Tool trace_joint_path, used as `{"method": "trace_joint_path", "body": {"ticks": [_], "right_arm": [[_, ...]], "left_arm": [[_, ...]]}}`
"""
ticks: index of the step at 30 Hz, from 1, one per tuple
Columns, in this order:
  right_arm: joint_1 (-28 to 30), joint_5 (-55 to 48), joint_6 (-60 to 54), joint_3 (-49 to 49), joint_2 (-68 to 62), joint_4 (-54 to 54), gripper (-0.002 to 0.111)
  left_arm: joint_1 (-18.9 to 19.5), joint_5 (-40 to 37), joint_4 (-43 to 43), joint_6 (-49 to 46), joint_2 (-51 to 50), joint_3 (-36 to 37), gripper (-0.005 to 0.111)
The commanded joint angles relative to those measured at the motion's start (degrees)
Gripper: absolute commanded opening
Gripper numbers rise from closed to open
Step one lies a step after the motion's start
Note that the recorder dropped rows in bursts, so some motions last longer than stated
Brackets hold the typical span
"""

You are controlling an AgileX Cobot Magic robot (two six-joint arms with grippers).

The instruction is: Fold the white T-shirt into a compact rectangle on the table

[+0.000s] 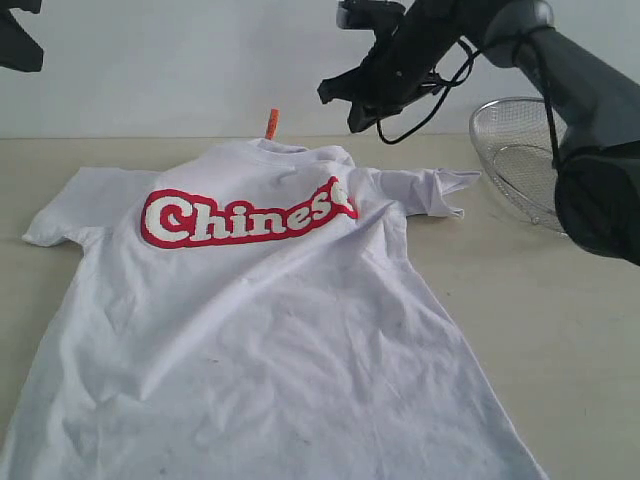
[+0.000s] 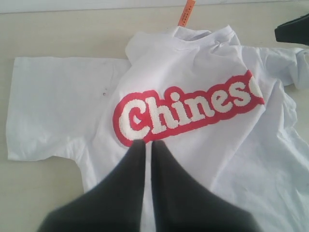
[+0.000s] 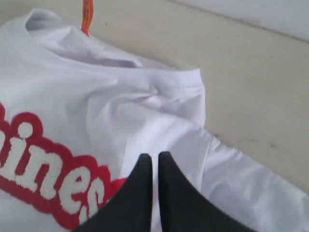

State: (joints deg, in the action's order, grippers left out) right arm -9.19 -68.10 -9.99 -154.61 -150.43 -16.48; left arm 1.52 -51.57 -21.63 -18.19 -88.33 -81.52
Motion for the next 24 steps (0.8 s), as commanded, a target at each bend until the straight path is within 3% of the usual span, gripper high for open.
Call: {"method": "trace_joint_path", "body": {"ticks": [1,8,13,20,24], "right_arm": [[0.1,-1.9,-0.3,-0.3,1.1,-1.4,0.000],[0.1,-1.9,1.8,1.6,5.1,-6.2,0.000],[-0.5,-1.9,2.5,8.2,9.1,-16.0,0.000],[-2.2,-1.9,2.3,20.8,19.3,-6.2,0.000],[-2.2,-1.9,1.0,29.9,26.7,-6.2,0.000]], "left_arm": [[-0.1,-0.4,-0.4,-0.2,0.5,0.3,0.005],[-0.1,-1.6,-0.4,-0.8,0.5,0.3,0.005],[-0.1,-3.7,-1.1,-0.7,0.5,0.3,0.005],[-0.1,-6.4,-4.1,-1.2,0.5,0.3,0.005],[-0.1,-8.2,-9.0,-4.8,1.3,3.0,0.005]]}}
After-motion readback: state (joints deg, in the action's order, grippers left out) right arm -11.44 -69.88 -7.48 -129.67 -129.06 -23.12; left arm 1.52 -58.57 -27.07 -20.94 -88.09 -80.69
